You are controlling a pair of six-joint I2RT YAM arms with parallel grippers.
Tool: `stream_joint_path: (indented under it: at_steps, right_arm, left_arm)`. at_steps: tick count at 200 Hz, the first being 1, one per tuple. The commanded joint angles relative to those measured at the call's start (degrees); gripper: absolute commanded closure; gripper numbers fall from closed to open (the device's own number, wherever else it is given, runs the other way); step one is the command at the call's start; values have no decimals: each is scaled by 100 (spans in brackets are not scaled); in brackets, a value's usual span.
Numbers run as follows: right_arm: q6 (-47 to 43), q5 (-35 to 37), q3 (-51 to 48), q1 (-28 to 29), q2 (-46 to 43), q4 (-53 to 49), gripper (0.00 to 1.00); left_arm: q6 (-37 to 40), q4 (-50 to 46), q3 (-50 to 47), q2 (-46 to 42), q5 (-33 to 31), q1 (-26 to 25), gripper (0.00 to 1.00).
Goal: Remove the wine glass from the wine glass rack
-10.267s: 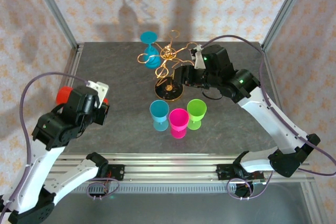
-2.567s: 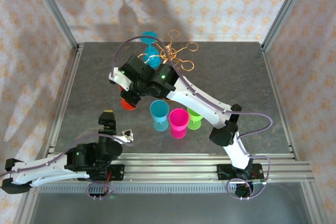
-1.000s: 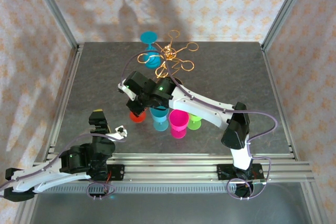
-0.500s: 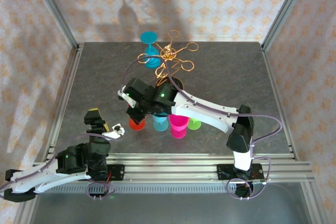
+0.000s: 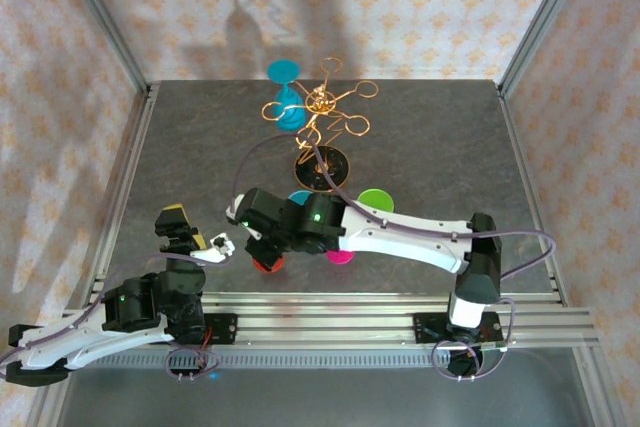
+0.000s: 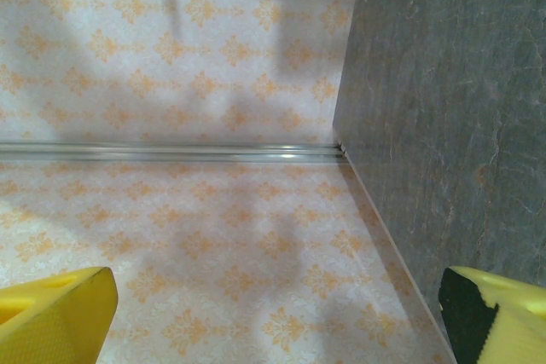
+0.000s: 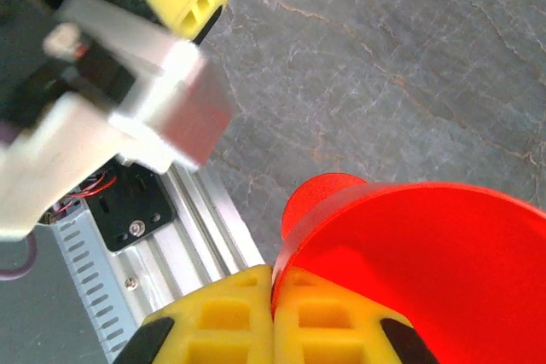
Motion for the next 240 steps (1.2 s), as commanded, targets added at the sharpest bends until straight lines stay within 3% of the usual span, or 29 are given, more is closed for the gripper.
stream_joint_path:
  at_steps: [1, 90, 240]
  right_arm:
    - [336, 551, -214, 227, -326, -4, 100]
    - [883, 698, -1068, 399, -628, 354, 100]
    - [908, 863, -976, 400, -137, 316, 100]
  left_arm:
    - [2, -11, 12, -76, -182, 64, 1]
    - [73, 108, -22, -27, -165, 64, 1]
    - [-33, -54, -108, -28, -127, 64, 1]
